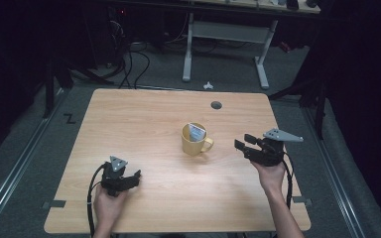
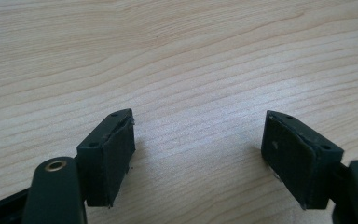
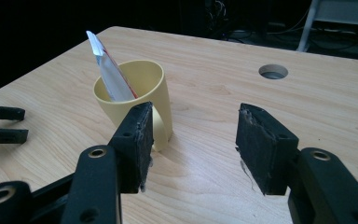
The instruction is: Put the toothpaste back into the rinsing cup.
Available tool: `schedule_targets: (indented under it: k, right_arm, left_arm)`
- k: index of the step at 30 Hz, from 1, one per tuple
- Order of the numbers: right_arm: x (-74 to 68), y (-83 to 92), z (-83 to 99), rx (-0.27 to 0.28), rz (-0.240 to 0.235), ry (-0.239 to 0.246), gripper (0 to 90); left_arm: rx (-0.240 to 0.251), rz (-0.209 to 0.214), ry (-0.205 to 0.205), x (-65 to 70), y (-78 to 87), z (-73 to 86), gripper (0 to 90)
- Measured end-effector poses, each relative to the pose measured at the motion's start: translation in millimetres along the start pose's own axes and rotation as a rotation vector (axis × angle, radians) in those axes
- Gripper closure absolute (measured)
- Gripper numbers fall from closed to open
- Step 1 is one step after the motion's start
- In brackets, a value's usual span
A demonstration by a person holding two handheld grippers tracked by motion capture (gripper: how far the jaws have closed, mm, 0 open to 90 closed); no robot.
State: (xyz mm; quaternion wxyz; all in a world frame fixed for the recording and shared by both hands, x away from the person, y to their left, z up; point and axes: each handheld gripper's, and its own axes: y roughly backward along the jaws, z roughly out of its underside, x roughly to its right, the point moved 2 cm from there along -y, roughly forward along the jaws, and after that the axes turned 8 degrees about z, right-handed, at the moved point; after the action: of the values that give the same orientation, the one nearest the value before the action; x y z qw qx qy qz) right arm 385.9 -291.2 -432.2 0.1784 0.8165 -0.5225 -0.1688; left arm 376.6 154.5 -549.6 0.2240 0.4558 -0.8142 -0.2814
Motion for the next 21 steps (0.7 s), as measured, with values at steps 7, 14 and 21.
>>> schedule_targets:
  k: [7,14,21]
  right_arm:
    - [2.3,-1.9,4.9,-0.004,0.002,-0.01,46.6]
    - [6.9,-5.1,11.9,-0.02,0.013,-0.026,46.7]
    - [10.6,-7.1,18.4,-0.027,0.024,-0.039,46.8]
  left_arm:
    - [0.0,0.0,0.0,0.0,0.0,0.0,26.0]
    - [0.0,0.0,0.0,0.0,0.0,0.0,26.0]
    - [0.0,0.0,0.0,0.0,0.0,0.0,26.0]
